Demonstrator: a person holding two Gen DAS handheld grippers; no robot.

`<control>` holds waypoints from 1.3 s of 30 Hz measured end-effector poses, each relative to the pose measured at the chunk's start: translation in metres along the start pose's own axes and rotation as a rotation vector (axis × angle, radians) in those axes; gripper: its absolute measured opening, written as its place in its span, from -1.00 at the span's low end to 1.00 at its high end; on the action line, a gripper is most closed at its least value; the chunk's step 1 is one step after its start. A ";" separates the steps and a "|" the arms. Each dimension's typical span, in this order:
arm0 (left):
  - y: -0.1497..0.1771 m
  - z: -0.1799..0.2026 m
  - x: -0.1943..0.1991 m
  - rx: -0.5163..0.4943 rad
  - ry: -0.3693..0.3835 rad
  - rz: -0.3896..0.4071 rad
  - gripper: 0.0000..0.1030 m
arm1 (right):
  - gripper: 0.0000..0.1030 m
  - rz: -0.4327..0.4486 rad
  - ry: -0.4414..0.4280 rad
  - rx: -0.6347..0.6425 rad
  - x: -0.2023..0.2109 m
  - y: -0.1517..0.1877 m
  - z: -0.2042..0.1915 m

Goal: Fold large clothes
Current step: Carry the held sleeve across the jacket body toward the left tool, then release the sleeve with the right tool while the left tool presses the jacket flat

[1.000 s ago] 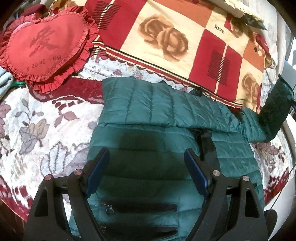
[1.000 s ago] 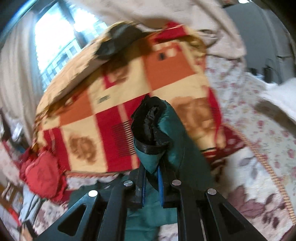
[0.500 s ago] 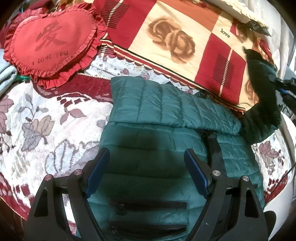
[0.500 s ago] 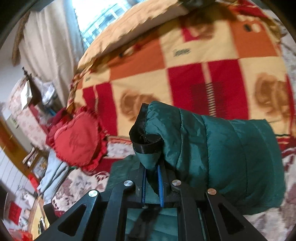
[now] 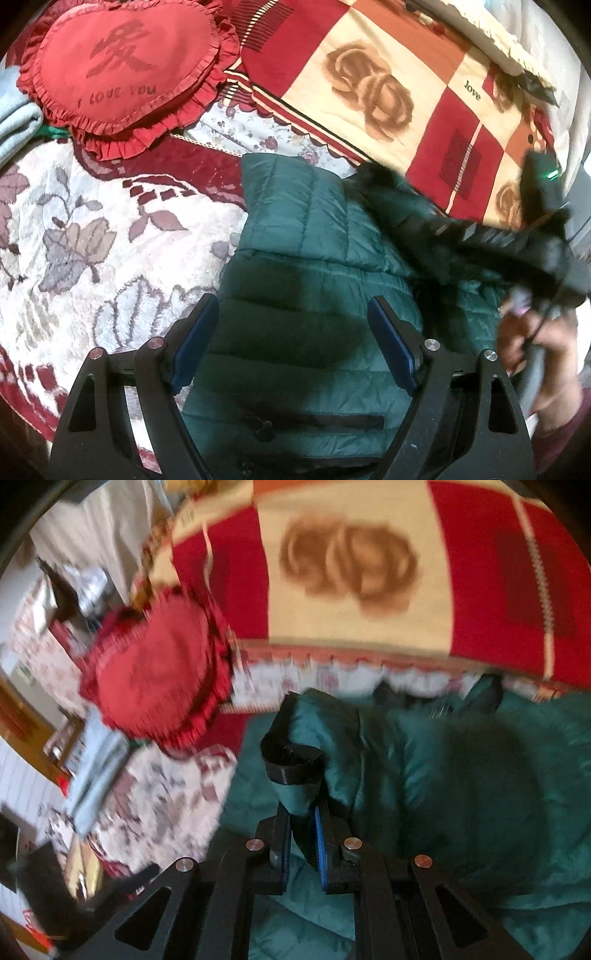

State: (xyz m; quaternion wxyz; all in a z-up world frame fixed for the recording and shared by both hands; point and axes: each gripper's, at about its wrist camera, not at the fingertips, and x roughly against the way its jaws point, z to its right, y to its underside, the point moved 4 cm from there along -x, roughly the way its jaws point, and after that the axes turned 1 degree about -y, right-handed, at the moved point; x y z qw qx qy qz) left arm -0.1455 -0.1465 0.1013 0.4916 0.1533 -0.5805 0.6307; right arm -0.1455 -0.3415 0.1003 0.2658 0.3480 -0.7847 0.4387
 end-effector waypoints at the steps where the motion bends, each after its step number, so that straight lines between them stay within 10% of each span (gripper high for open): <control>1: -0.001 0.000 0.000 0.009 0.006 -0.001 0.61 | -0.62 -0.021 0.014 0.015 -0.006 0.004 0.000; 5: -0.006 0.001 -0.001 0.052 0.049 -0.007 0.61 | 0.67 -0.008 0.010 0.082 0.006 0.011 -0.012; 25: -0.046 0.084 -0.102 0.070 0.039 -0.164 0.62 | 0.67 0.172 0.039 -0.077 0.182 0.076 0.102; 29: -0.045 0.090 -0.102 0.052 0.003 -0.079 0.58 | 0.67 0.181 0.052 -0.091 0.192 0.080 0.113; 33: -0.050 0.101 -0.093 -0.046 0.016 -0.050 -0.62 | 0.67 0.195 0.069 -0.115 0.195 0.079 0.123; 39: -0.081 0.088 -0.045 -0.084 0.000 0.104 -0.79 | 0.67 0.245 0.089 -0.145 0.198 0.069 0.129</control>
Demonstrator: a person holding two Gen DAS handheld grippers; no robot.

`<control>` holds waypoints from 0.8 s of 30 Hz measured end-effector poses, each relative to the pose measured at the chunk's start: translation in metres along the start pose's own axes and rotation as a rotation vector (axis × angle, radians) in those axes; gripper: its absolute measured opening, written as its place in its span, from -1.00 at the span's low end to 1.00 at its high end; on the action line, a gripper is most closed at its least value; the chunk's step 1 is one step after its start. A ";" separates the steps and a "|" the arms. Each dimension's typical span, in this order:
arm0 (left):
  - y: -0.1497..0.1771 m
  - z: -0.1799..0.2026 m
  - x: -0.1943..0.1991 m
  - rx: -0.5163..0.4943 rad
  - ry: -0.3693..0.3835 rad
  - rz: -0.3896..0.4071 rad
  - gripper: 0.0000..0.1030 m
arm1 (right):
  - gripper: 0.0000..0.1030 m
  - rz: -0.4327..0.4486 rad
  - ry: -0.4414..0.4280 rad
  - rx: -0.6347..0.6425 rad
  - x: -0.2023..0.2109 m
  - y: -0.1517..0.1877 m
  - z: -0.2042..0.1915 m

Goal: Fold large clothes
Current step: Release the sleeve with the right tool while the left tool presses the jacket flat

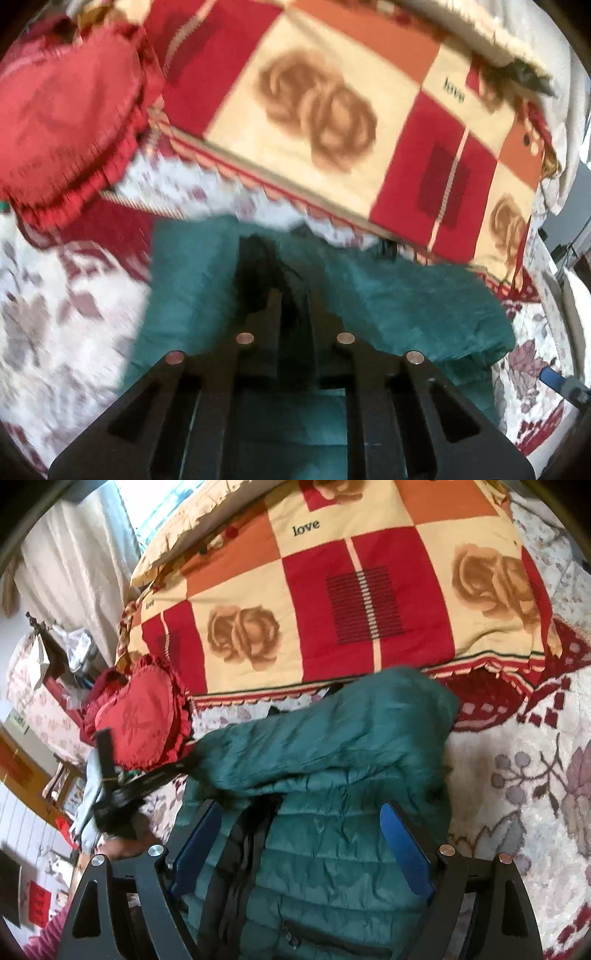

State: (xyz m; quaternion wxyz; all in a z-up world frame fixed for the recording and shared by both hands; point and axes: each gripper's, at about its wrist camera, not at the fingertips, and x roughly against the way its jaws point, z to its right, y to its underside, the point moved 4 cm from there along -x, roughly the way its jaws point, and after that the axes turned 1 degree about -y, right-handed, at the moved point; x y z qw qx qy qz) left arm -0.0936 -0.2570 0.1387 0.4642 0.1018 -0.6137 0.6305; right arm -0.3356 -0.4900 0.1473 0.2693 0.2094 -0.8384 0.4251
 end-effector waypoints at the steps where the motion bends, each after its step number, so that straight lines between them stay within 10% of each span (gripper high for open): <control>1: -0.005 -0.004 0.006 -0.005 -0.007 0.018 -0.79 | 0.67 0.010 0.015 -0.005 -0.002 -0.004 0.001; 6: -0.020 -0.046 0.015 -0.010 -0.117 0.050 -0.79 | 0.66 0.042 0.078 0.007 -0.022 -0.020 -0.004; 9: -0.011 -0.070 0.000 0.006 -0.179 0.009 -0.80 | 0.28 0.015 0.132 0.076 -0.051 -0.024 -0.014; 18: 0.020 -0.099 -0.026 0.117 -0.158 -0.105 -0.80 | 0.25 -0.188 0.258 0.121 -0.166 -0.001 0.010; 24: 0.001 -0.084 0.008 0.128 -0.104 -0.041 -0.79 | 0.25 -0.184 0.250 0.151 -0.153 0.001 0.004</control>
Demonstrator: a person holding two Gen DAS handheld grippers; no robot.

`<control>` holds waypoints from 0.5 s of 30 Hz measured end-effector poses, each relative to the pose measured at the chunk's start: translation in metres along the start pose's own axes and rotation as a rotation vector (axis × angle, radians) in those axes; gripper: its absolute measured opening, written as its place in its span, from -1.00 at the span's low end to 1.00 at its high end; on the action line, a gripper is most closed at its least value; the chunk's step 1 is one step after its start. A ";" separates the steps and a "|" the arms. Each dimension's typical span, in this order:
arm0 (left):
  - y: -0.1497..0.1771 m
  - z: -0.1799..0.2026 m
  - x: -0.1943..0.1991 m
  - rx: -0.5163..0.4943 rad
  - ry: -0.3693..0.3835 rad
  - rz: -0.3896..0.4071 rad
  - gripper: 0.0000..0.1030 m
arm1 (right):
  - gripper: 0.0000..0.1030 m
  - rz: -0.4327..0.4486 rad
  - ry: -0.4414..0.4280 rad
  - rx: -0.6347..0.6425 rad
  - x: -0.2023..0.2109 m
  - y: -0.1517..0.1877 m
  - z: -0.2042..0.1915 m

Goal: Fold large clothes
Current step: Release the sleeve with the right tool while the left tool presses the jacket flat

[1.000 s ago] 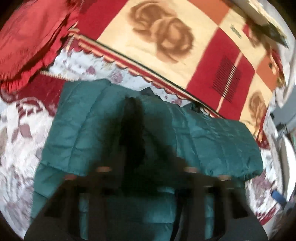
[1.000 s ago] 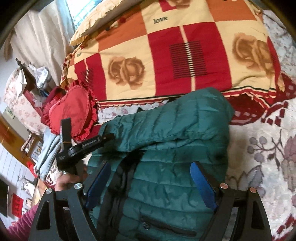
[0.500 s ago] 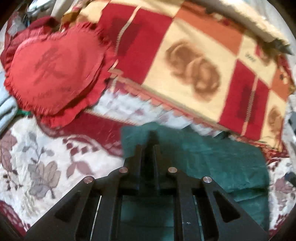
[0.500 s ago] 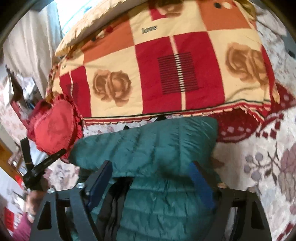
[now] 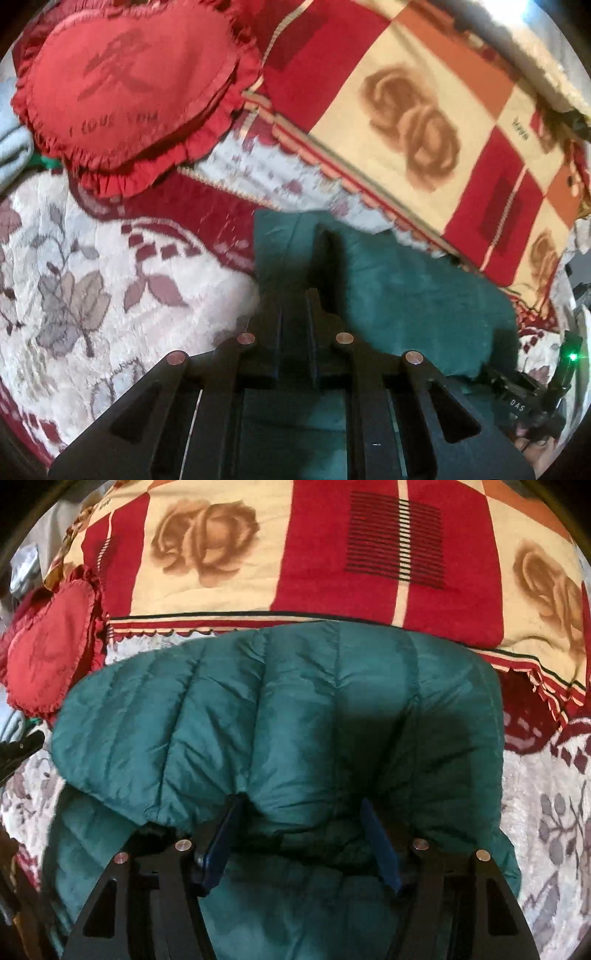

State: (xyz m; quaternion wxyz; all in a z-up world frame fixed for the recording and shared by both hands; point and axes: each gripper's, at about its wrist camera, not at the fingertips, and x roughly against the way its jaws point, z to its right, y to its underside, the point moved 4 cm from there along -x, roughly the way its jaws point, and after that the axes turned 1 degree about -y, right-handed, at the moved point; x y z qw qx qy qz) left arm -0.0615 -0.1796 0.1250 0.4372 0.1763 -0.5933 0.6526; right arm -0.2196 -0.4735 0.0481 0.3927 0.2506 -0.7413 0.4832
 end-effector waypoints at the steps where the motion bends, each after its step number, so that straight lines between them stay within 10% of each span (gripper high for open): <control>1: -0.002 0.005 0.005 -0.013 0.004 0.014 -0.79 | 0.25 0.021 -0.023 -0.014 0.011 -0.003 0.002; 3: -0.006 0.019 0.013 -0.040 0.021 0.037 -0.71 | 0.25 0.060 -0.026 -0.014 0.028 -0.008 0.005; 7: -0.003 0.050 0.008 -0.093 0.067 0.021 0.09 | 0.25 0.116 -0.002 -0.013 0.052 -0.020 0.014; 15: 0.022 0.081 -0.054 -0.244 -0.053 -0.082 0.10 | 0.25 0.095 -0.057 0.026 0.023 -0.030 -0.026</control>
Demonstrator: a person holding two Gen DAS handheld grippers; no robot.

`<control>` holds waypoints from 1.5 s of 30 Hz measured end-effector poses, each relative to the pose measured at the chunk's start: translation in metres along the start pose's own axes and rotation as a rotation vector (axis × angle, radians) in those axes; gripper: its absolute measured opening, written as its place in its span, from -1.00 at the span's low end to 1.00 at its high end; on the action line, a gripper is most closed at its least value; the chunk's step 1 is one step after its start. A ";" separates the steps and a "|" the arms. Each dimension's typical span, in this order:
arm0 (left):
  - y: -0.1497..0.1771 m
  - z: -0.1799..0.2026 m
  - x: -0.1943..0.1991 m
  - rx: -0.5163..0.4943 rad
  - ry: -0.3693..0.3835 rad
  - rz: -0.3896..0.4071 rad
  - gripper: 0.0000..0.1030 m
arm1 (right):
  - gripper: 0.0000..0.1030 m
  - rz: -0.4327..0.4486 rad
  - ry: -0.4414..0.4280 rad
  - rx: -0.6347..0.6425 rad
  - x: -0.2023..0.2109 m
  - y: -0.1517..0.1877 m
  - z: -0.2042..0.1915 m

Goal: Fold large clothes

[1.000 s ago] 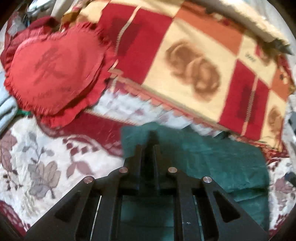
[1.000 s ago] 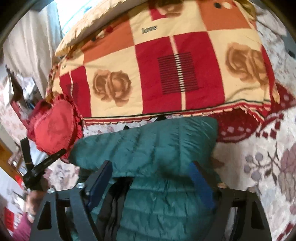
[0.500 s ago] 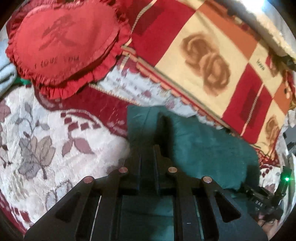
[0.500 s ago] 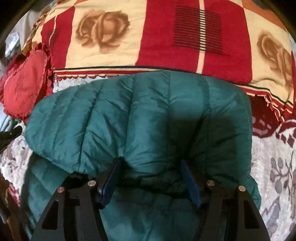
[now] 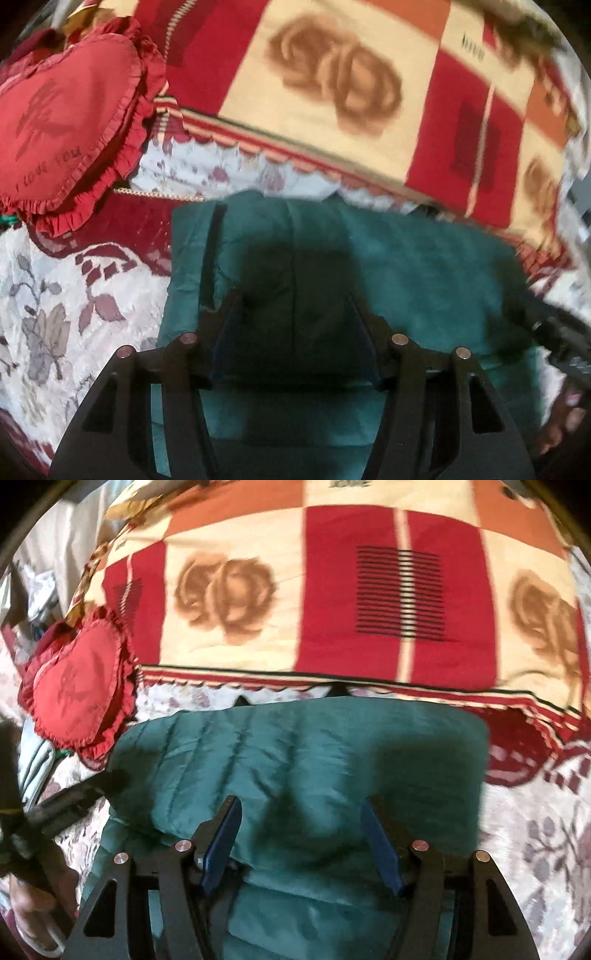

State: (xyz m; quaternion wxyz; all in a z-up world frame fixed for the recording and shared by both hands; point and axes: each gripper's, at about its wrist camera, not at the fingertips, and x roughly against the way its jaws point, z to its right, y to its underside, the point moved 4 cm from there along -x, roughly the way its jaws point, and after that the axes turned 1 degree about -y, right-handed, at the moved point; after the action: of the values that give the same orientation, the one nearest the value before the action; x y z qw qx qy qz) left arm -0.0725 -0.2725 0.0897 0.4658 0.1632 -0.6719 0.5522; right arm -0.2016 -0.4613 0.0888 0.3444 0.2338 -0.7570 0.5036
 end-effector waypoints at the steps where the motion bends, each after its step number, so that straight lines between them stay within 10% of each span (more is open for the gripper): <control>1: 0.002 0.000 -0.006 -0.015 -0.017 -0.012 0.10 | 0.25 -0.005 -0.004 0.019 -0.009 0.000 -0.006; 8: 0.011 -0.016 -0.036 0.020 -0.012 -0.058 0.10 | 0.31 -0.080 0.079 0.126 -0.067 0.013 -0.034; 13: 0.014 -0.014 -0.037 -0.001 -0.016 -0.044 0.11 | 0.31 -0.080 0.028 0.073 -0.044 0.005 -0.022; 19: 0.014 -0.016 -0.040 0.024 -0.002 -0.044 0.11 | 0.37 0.072 0.158 0.040 0.001 -0.012 0.013; 24: 0.015 -0.015 -0.043 0.023 -0.005 -0.036 0.11 | 0.43 -0.001 0.254 -0.020 -0.026 -0.004 0.056; 45: 0.042 -0.020 0.024 -0.037 -0.019 0.028 0.12 | 0.43 0.007 0.208 -0.058 0.041 0.030 0.061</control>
State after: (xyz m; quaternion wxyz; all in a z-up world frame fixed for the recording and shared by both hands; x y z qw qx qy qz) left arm -0.1068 -0.2336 0.0840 0.4544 0.1503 -0.6888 0.5445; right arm -0.2668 -0.5065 0.0865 0.4259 0.1678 -0.7322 0.5043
